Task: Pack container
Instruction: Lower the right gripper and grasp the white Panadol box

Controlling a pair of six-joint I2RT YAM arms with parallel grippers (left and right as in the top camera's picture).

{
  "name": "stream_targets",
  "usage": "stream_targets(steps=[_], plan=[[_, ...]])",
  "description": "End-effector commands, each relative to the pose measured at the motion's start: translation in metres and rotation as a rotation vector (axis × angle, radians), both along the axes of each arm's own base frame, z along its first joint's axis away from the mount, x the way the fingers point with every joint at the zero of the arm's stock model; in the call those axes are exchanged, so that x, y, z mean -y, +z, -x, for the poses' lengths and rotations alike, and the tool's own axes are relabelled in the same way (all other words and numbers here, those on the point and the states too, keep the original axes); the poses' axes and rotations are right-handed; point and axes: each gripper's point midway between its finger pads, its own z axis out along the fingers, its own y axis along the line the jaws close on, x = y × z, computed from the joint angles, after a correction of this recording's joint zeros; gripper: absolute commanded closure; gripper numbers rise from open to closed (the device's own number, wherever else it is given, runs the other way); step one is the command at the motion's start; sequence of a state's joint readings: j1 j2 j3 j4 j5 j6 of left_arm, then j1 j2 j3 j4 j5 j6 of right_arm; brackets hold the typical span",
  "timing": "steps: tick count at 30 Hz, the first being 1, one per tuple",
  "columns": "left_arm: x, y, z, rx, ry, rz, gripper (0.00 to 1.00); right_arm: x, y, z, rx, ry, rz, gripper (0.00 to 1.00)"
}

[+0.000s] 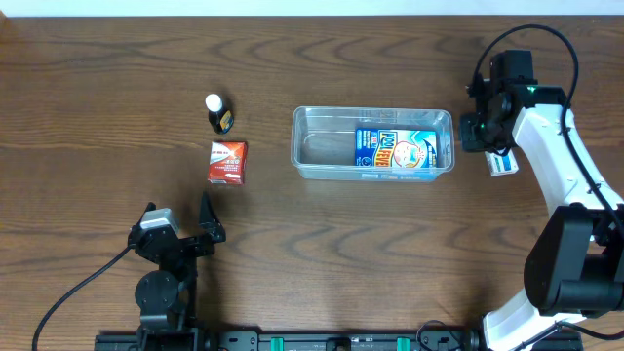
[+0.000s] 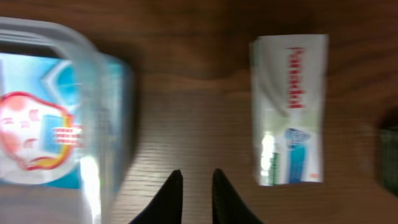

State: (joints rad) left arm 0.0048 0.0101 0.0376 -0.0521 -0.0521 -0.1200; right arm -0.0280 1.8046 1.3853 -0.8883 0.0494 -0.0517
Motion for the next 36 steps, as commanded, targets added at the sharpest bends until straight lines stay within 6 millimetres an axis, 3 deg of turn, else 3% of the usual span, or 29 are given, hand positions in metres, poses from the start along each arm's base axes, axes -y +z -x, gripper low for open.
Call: stream_targets(steps=[1, 6, 7, 8, 9, 15, 23, 28, 36], plan=[[-0.003, -0.018, 0.0, -0.041, 0.016, 0.004, 0.02, 0.028, -0.003, 0.0, -0.006, -0.04, 0.112, 0.81], [-0.003, -0.018, 0.0, -0.041, 0.016, 0.004, 0.02, 0.048, 0.0, -0.005, 0.021, -0.056, 0.129, 0.73], [-0.003, -0.018, 0.0, -0.041, 0.016, 0.004, 0.02, 0.052, 0.001, -0.006, 0.029, -0.06, 0.132, 0.66], [-0.003, -0.018, 0.0, -0.041, 0.016, 0.004, 0.02, 0.06, 0.002, -0.008, 0.04, -0.075, 0.134, 0.5], [-0.003, -0.018, 0.0, -0.041, 0.016, 0.004, 0.02, 0.065, 0.002, -0.009, 0.049, -0.087, 0.136, 0.46], [-0.003, -0.018, 0.0, -0.041, 0.016, 0.004, 0.02, 0.084, -0.001, -0.012, 0.063, -0.063, 0.107, 0.38], [-0.003, -0.018, 0.0, -0.041, 0.016, 0.004, 0.02, 0.072, -0.024, -0.01, 0.033, 0.125, -0.036, 0.42], [-0.003, -0.018, 0.0, -0.041, 0.016, 0.004, 0.02, 0.072, -0.043, -0.007, -0.014, 0.129, -0.05, 0.42], [-0.003, -0.018, 0.0, -0.041, 0.016, 0.004, 0.02, 0.07, -0.084, 0.001, -0.111, 0.126, -0.082, 0.34]])
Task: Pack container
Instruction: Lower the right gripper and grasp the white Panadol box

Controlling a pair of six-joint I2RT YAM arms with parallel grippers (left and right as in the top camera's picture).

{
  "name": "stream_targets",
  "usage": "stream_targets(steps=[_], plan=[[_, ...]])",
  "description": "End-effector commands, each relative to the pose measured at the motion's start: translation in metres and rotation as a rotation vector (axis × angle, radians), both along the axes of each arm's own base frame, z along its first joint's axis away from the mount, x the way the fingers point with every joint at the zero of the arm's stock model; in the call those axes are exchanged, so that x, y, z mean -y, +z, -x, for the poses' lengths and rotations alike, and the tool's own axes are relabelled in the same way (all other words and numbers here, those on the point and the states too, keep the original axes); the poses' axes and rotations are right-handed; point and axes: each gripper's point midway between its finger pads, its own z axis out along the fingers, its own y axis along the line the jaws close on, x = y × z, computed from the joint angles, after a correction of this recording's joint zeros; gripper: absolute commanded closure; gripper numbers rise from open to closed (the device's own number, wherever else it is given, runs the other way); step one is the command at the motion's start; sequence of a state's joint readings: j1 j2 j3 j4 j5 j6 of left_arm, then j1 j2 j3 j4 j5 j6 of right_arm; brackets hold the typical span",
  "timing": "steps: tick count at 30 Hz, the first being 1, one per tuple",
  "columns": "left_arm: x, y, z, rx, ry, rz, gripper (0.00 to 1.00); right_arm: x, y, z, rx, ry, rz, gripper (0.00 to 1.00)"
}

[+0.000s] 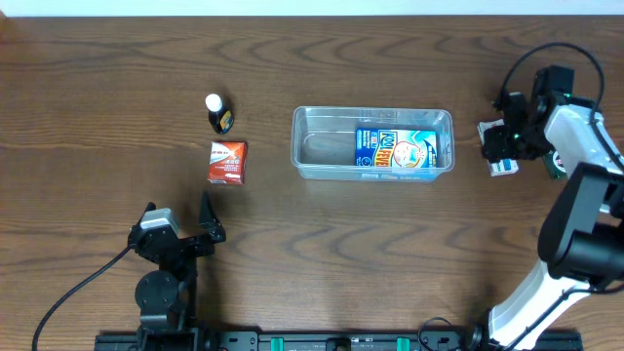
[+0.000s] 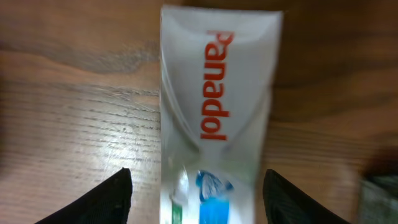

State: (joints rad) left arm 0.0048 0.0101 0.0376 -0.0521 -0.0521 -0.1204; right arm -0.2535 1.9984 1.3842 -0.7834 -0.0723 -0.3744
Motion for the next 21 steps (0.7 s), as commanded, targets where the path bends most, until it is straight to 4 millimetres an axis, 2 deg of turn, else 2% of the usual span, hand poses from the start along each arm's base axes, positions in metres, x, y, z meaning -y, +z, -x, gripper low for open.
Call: stream_targets(steps=[1, 4, 8, 13, 18, 21], plan=[[-0.003, -0.018, 0.0, -0.041, 0.016, 0.004, 0.02, -0.001, -0.02, 0.006, -0.045, 0.01, -0.024, 0.33], [-0.003, -0.018, 0.0, -0.041, 0.016, 0.004, 0.02, -0.001, -0.028, 0.008, -0.063, -0.001, -0.031, 0.36], [-0.003, -0.018, 0.0, -0.041, 0.016, 0.004, 0.02, -0.001, -0.03, 0.008, -0.067, -0.017, -0.034, 0.48], [-0.003, -0.018, 0.0, -0.041, 0.016, 0.004, 0.02, -0.001, -0.026, 0.006, -0.061, -0.036, -0.035, 0.49], [-0.003, -0.018, 0.0, -0.041, 0.016, 0.004, 0.02, 0.0, -0.013, 0.001, -0.041, -0.053, -0.034, 0.5], [-0.003, -0.018, 0.0, -0.041, 0.016, 0.003, 0.02, 0.002, 0.006, -0.005, -0.011, -0.053, -0.026, 0.52]])
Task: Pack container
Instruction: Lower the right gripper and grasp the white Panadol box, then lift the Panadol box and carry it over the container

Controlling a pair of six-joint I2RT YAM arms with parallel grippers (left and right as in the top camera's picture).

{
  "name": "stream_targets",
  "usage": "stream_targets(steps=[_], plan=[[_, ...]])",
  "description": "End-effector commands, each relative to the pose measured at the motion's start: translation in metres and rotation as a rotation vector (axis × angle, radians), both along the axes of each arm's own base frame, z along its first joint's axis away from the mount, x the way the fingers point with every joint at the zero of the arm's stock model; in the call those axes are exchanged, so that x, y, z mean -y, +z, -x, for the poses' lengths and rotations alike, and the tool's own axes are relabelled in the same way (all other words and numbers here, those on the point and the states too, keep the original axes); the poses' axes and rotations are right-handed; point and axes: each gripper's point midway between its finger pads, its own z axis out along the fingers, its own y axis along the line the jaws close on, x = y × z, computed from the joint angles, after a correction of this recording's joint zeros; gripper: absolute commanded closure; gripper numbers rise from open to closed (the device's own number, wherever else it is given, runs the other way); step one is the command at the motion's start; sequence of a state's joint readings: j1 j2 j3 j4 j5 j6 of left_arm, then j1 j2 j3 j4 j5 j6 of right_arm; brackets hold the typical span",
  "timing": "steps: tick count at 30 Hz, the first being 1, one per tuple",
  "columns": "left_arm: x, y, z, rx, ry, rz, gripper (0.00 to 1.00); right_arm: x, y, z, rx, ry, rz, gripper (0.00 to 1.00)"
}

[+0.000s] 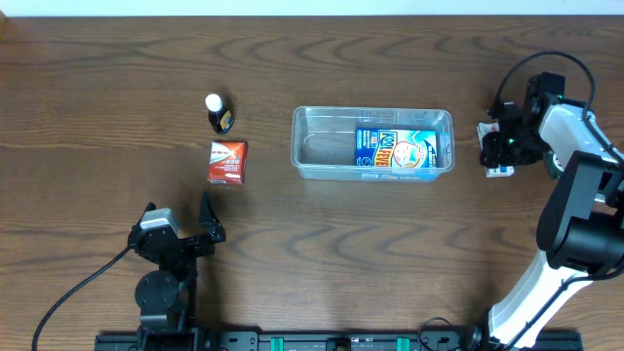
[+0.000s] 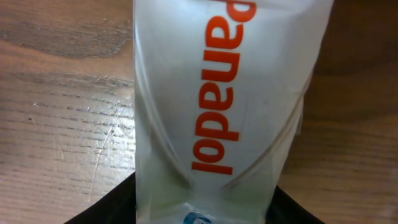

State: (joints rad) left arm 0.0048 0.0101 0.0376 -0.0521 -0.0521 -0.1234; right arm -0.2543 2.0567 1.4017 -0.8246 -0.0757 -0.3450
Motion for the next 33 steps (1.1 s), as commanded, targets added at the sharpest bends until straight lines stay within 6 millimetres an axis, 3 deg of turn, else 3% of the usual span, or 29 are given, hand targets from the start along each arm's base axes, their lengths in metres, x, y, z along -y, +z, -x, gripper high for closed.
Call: stream_targets(steps=[1, 11, 13, 19, 23, 28, 33], plan=[[-0.003, -0.018, 0.0, -0.041, 0.016, 0.001, 0.02, 0.005, 0.037, -0.018, 0.089, -0.025, 0.009, 0.54], [-0.003, -0.018, 0.0, -0.041, 0.016, 0.0, 0.02, -0.011, 0.144, -0.038, 0.327, 0.0, -0.017, 0.55], [-0.003, -0.018, 0.0, -0.041, 0.016, 0.001, 0.02, -0.024, 0.164, -0.039, 0.384, 0.048, -0.028, 0.56], [-0.003, -0.018, 0.0, -0.041, 0.016, 0.001, 0.02, -0.088, 0.22, -0.031, 0.525, 0.259, -0.087, 0.58], [-0.003, -0.018, 0.0, -0.041, 0.016, 0.001, 0.02, -0.143, 0.229, -0.018, 0.538, 0.464, -0.095, 0.58], [-0.003, -0.018, 0.0, -0.041, 0.016, 0.001, 0.02, -0.217, 0.211, 0.01, 0.475, 0.814, -0.08, 0.58], [-0.003, -0.018, 0.0, -0.041, 0.016, 0.001, 0.02, -0.235, 0.189, 0.017, 0.395, 0.949, 0.071, 0.58]])
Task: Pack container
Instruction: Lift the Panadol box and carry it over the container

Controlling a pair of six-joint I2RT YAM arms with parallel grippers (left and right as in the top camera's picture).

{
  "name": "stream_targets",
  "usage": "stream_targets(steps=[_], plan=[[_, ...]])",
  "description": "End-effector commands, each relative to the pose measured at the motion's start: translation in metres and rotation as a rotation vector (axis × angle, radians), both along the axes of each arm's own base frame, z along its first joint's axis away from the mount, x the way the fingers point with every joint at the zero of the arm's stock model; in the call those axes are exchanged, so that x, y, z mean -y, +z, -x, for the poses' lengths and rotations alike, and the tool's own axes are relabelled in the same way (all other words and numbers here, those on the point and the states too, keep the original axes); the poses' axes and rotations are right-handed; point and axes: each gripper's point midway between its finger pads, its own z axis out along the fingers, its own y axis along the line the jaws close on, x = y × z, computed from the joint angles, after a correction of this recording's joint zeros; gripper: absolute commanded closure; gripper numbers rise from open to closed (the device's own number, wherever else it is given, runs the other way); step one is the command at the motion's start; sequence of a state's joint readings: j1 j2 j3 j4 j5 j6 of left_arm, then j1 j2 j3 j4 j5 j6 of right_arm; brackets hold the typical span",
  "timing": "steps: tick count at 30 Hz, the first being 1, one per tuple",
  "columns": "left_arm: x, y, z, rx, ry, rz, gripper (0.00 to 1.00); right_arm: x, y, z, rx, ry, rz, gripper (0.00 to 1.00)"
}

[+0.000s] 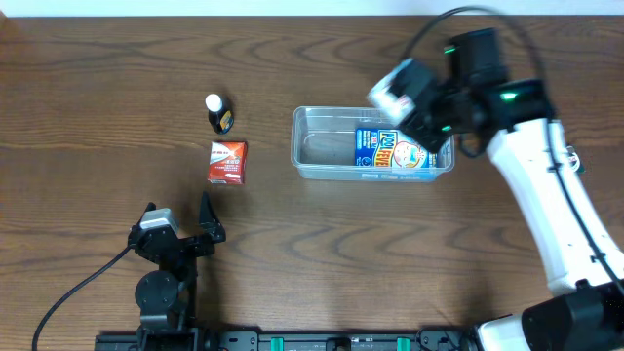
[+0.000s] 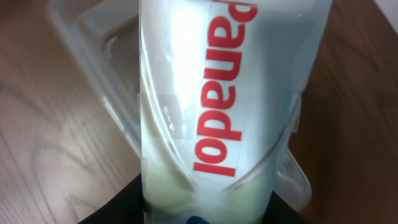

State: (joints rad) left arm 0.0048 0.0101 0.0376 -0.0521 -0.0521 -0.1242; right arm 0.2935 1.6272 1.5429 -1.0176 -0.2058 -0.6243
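A clear plastic container (image 1: 322,144) sits at the table's middle with a blue box (image 1: 395,151) lying in its right half. My right gripper (image 1: 414,102) is shut on a white Panadol box (image 1: 395,91), held in the air above the container's far right rim. In the right wrist view the Panadol box (image 2: 227,106) fills the frame between the dark fingers (image 2: 115,208), with the container's corner (image 2: 93,43) below it. My left gripper (image 1: 205,226) rests open near the front left, holding nothing.
A small dark bottle with a white cap (image 1: 216,111) and a red-and-white box (image 1: 227,161) stand left of the container. The left arm's base (image 1: 161,283) sits at the front edge.
My right gripper, then down on the table at the Panadol box right of the container, now holds that box in the air above the container's right end. The left arm has not moved.
My right gripper was shut beside the container with the Panadol box lying to its right. Then it stood open over that box, then lower around it. Now the box is gripped and held over the container's right end.
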Motion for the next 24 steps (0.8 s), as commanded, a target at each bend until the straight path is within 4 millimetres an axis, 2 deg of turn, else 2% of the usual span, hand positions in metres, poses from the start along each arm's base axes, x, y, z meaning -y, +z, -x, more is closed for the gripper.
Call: stream_targets(steps=[1, 5, 10, 13, 19, 24], plan=[[-0.003, -0.018, 0.0, -0.041, 0.016, 0.0, 0.02, -0.002, -0.015, -0.003, 0.026, 0.089, 0.159, 0.58], [-0.003, -0.018, 0.0, -0.041, 0.016, 0.0, 0.02, -0.004, -0.038, 0.001, -0.038, 0.138, 0.204, 0.58], [-0.003, -0.018, 0.0, -0.041, 0.016, 0.0, 0.02, 0.018, -0.07, -0.003, -0.109, 0.143, 0.337, 0.58], [-0.003, -0.018, 0.0, -0.041, 0.016, 0.0, 0.02, 0.02, -0.083, -0.005, -0.132, 0.184, 0.364, 0.58], [-0.003, -0.018, 0.0, -0.041, 0.016, 0.0, 0.02, 0.023, -0.095, -0.007, -0.148, 0.233, 0.385, 0.57], [-0.003, -0.018, 0.0, -0.041, 0.016, 0.0, 0.02, 0.034, -0.103, -0.013, -0.162, 0.222, 0.398, 0.57]])
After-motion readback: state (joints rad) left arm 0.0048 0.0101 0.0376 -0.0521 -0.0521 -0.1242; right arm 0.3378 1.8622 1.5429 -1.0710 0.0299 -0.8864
